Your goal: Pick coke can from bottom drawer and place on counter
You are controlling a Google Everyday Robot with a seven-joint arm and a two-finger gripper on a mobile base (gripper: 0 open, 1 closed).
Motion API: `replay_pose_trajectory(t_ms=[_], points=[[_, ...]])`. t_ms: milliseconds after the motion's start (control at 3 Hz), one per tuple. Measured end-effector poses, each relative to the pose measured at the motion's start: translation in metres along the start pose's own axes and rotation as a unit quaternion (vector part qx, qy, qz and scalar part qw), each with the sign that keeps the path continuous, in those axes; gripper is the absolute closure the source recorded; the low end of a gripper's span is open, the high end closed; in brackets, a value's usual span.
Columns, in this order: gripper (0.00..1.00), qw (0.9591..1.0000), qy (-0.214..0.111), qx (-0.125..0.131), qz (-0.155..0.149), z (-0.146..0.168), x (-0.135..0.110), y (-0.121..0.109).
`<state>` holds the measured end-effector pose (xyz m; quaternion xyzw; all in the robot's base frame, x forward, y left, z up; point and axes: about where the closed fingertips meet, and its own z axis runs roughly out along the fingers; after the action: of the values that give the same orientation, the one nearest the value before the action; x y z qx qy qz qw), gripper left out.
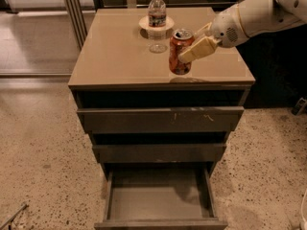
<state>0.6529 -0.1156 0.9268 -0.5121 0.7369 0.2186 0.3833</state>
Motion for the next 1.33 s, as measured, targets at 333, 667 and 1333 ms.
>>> replay_pose_trajectory(t_ms=[333, 667, 1333], points=[[1.00, 0.9999, 0.008, 0.009, 0.007, 0.006, 0.004, -0.017], [1.00, 0.9996, 0.009, 0.009, 0.024, 0.017, 0.018, -0.028], [1.00, 0.9984, 0.003, 0.001, 0.056, 0.039, 0.047, -0.039]])
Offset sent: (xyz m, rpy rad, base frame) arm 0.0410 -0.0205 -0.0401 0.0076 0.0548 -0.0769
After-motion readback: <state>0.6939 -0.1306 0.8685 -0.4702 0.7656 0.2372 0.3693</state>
